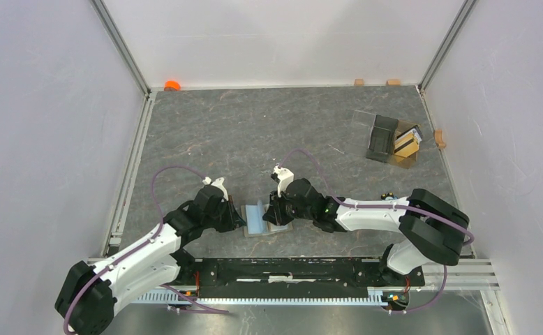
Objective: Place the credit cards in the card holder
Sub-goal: Turn over the card holder at the center of the board.
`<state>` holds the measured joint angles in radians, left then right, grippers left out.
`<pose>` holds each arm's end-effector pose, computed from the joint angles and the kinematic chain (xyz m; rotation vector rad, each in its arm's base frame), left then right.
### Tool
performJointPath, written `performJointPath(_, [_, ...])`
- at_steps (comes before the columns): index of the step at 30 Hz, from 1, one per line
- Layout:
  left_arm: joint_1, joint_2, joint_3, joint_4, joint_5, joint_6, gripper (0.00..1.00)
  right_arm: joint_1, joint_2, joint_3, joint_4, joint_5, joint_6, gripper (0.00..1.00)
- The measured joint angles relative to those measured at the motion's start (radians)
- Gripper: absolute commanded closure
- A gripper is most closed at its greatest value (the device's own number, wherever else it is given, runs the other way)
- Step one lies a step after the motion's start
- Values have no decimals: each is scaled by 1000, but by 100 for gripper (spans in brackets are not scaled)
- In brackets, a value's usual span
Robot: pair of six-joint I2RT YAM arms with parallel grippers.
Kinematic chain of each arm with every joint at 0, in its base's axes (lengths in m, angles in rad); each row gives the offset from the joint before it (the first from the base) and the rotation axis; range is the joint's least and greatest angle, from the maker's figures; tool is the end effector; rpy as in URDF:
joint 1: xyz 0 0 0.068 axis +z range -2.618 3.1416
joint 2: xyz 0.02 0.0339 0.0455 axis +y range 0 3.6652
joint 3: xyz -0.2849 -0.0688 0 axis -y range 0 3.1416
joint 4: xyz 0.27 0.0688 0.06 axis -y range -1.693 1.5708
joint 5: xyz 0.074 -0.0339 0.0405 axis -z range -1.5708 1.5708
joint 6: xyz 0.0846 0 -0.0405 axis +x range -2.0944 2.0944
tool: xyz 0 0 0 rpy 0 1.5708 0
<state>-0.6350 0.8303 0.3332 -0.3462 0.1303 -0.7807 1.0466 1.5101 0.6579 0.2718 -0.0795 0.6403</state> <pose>0.1535 -0.1267 0.1299 -0.1232 2.5633 -0.7622 0.1734 0.3133 0.1473 -0.5227 2.2875 1.0084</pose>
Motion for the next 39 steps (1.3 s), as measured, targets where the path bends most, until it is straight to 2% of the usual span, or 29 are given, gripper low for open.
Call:
performJointPath(16, [0, 9, -8, 5, -2, 0, 98, 0, 23, -8, 47, -14, 21, 81])
performJointPath(19, [0, 8, -8, 5, -16, 0, 98, 1, -20, -32, 24, 34, 20, 80])
performJointPath(24, [0, 8, -8, 2, -27, 0, 96, -1, -102, -82, -109, 193, -11, 76])
performJointPath(28, [0, 19, -8, 4, -27, 0, 77, -7, -104, -95, -241, 292, -40, 58])
performJointPath(31, [0, 32, -6, -5, -27, 3, 54, -19, -125, -95, -323, 333, -69, 43])
performJointPath(34, [3, 32, 15, -46, -35, 14, 36, -40, -205, -88, -404, 357, -108, 30])
performJointPath(36, [7, 25, 45, -82, -48, 24, 22, -80, -261, -66, -451, 368, -135, 22])
performJointPath(39, [18, -9, 111, -150, -70, 37, 10, -168, -345, -23, -507, 375, -187, 14])
